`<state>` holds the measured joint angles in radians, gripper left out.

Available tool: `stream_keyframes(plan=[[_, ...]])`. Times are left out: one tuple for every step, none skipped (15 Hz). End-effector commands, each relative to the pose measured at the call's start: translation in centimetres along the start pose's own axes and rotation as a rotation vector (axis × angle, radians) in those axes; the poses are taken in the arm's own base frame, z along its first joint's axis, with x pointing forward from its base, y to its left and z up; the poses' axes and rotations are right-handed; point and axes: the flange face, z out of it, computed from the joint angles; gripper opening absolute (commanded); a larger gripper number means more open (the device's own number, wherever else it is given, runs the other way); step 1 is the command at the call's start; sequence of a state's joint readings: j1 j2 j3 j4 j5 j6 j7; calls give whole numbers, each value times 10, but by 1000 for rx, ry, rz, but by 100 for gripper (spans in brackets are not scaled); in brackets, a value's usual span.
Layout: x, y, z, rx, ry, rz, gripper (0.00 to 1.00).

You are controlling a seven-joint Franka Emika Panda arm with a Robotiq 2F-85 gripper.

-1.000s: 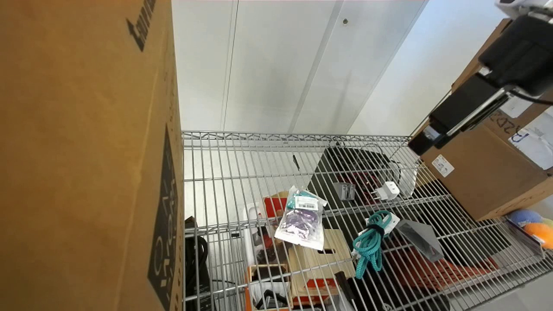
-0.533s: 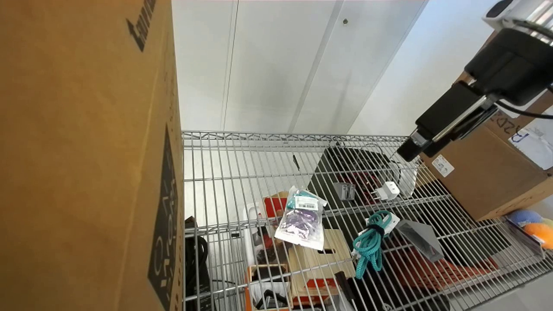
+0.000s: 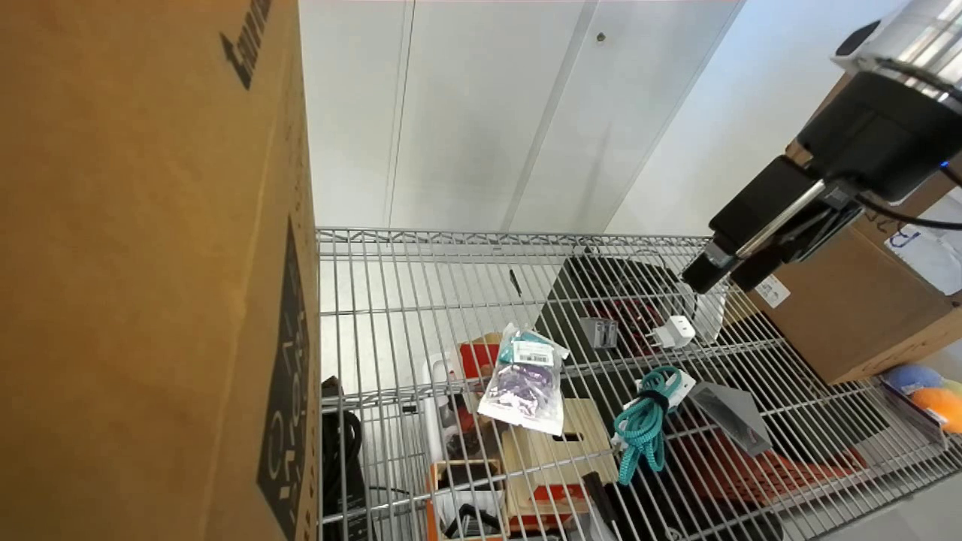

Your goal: Move the charger to the left

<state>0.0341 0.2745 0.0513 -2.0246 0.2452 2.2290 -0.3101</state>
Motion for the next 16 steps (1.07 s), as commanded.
stream_keyframes(plan=[[-3, -2, 17, 41, -34, 168, 100], [-3, -4, 24, 57, -36, 215, 100], [-4, -6, 32, 74, -41, 262, 100], [-4, -8, 40, 95, -47, 309, 100], [-5, -9, 49, 106, -66, 369, 100], [-6, -9, 57, 112, -78, 423, 100], [-9, -7, 65, 100, -90, 480, 100], [-12, -4, 71, 97, -90, 535, 100], [-15, 0, 76, 84, -89, 589, 100], [-19, 4, 80, 74, -83, 642, 100], [-23, 8, 84, 66, -73, 693, 100], [-26, 11, 87, 61, -67, 726, 100], [-27, 14, 92, 54, -63, 756, 100], [-28, 17, 96, 51, -53, 774, 100], [-28, 20, 101, 59, -43, 791, 100], [-28, 21, 106, 59, -33, 806, 100]])
